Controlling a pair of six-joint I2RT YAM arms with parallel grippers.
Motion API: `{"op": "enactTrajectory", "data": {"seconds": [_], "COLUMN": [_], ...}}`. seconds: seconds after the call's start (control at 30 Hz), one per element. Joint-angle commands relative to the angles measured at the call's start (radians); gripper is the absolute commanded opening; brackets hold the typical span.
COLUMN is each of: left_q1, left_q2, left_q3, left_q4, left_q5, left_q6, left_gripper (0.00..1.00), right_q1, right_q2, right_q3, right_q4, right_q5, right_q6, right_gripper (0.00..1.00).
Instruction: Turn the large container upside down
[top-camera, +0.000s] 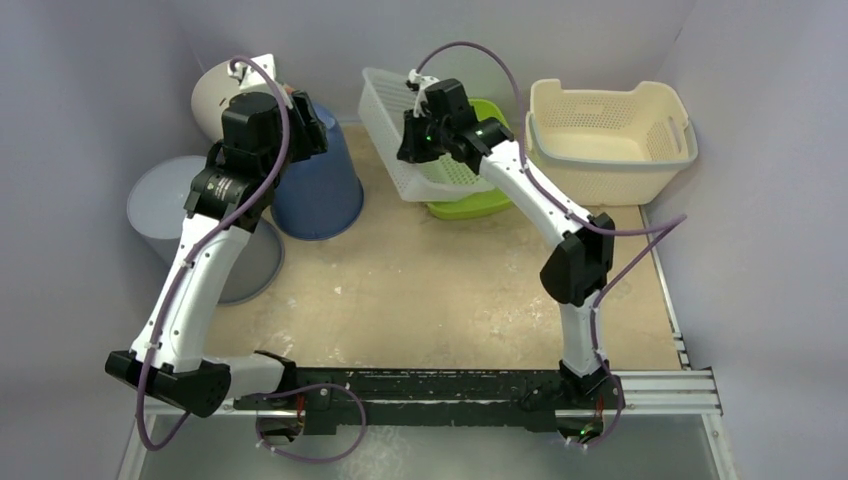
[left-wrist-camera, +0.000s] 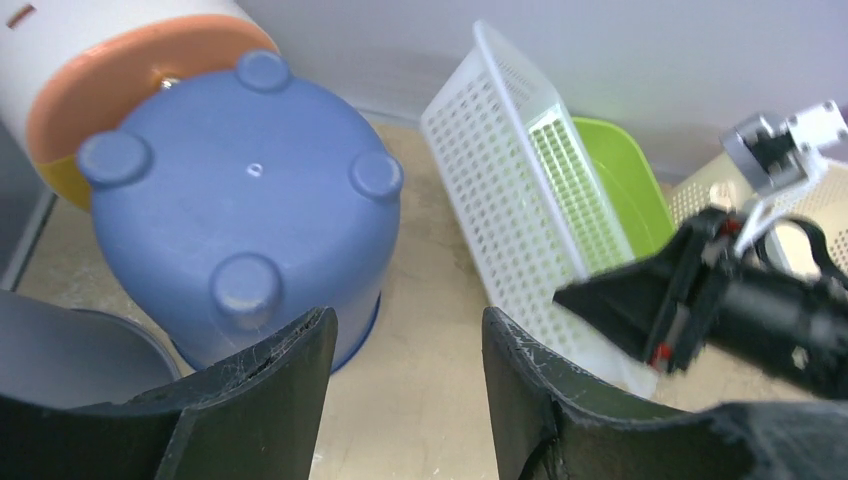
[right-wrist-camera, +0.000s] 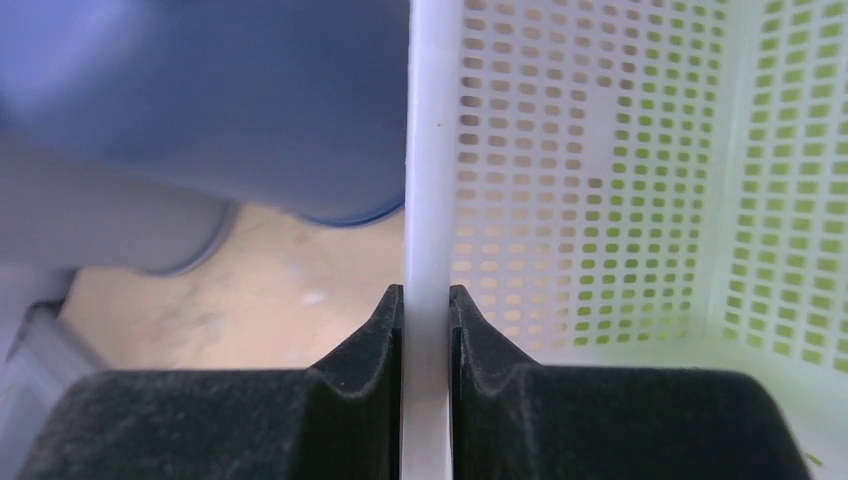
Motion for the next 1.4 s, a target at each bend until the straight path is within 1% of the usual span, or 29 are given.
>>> {"op": "enactTrajectory", "data": {"seconds": [0.0,0.2,0.37,0.47,0.53,0.63,0.7,0.77,0.83,1.03,1.1,1.2,1.3,1.37], "left_q1": [0.021,0.027,0.028,0.029,0.028,0.029,0.029,0.028,0.028,0.029,0.028,0.029,0.029,0.029], "left_q2": [-0.045,-0.052,-0.058,-0.052,-0.05,-0.043,-0.033,-0.024,-0.017,0.002,0.008,0.013,0.021,0.025], "left_q3": [0.081,0.125,0.115,0.112,0.108,0.101,0.101,0.102,0.104,0.119,0.117,0.11,0.113,0.117], "left_q4": [0.016,-0.012,-0.015,-0.017,-0.012,0.001,0.003,0.003,0.003,0.0,0.002,0.011,0.014,0.014], "left_q5": [-0.052,-0.08,-0.077,-0.077,-0.073,-0.06,-0.053,-0.05,-0.051,-0.051,-0.049,-0.044,-0.038,-0.037], "left_q6": [0.019,0.041,0.045,0.049,0.047,0.041,0.039,0.039,0.043,0.048,0.047,0.043,0.042,0.043], "left_gripper": [0.55,0.56,0.56,0.56,0.56,0.56,0.56,0.56,0.56,0.56,0.56,0.56,0.56,0.56], "right_q1": [0.11,0.191,0.22,0.22,0.22,0.219,0.219,0.219,0.219,0.219,0.219,0.192,0.143,0.099], "right_q2": [-0.18,-0.394,-0.535,-0.612,-0.662,-0.692,-0.701,-0.72,-0.738,-0.785,-0.801,-0.849,-0.904,-0.94], "right_q3": [-0.006,-0.293,-0.489,-0.578,-0.662,-0.766,-0.832,-0.898,-0.945,-1.005,-1.045,-1.153,-1.318,-1.421], "right_q4": [0.053,0.196,0.257,0.278,0.322,0.437,0.509,0.612,0.678,0.715,0.695,0.723,0.862,0.889], "right_q5": [-0.076,-0.095,-0.141,-0.155,-0.208,-0.346,-0.407,-0.436,-0.48,-0.572,-0.579,-0.555,-0.586,-0.606], "right_q6": [0.066,0.238,0.346,0.393,0.443,0.502,0.542,0.604,0.648,0.705,0.733,0.787,0.905,0.943], "right_gripper": [0.0,0.0,0.0,0.0,0.0,0.0,0.0,0.0,0.0,0.0,0.0,0.0,0.0,0.0]}}
